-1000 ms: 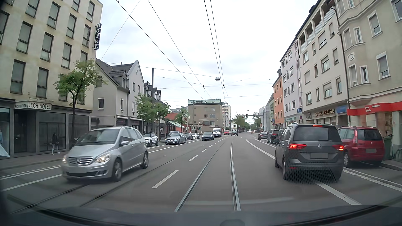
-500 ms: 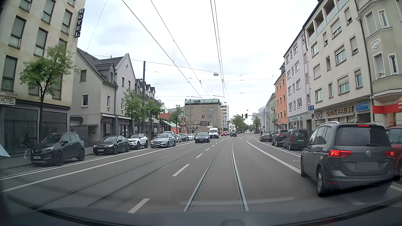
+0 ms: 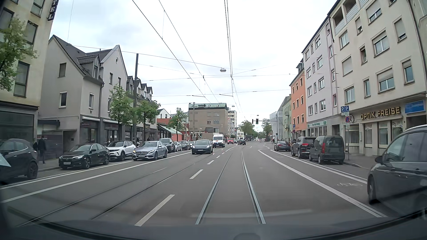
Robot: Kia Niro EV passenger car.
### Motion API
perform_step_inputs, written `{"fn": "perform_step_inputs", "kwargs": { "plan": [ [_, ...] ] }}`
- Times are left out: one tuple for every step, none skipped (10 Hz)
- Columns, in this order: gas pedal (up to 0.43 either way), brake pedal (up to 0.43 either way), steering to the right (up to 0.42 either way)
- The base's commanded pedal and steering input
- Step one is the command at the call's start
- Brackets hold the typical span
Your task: Follow the waypoints while adhering to traffic rules and regulations
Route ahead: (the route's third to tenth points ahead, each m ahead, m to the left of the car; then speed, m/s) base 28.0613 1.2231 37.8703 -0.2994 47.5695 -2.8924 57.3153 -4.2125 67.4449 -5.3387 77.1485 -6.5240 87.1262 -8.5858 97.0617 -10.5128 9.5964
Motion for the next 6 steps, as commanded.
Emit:
{"fn": "perform_step_inputs", "kwargs": {
  "plan": [
    [0.37, 0.0, 0.032],
    [0.37, 0.0, 0.032],
    [0.358, 0.0, 0.032],
    [0.35, 0.0, 0.032],
    [0.339, 0.0, 0.032],
    [0.331, 0.0, 0.032]
  ]
}}
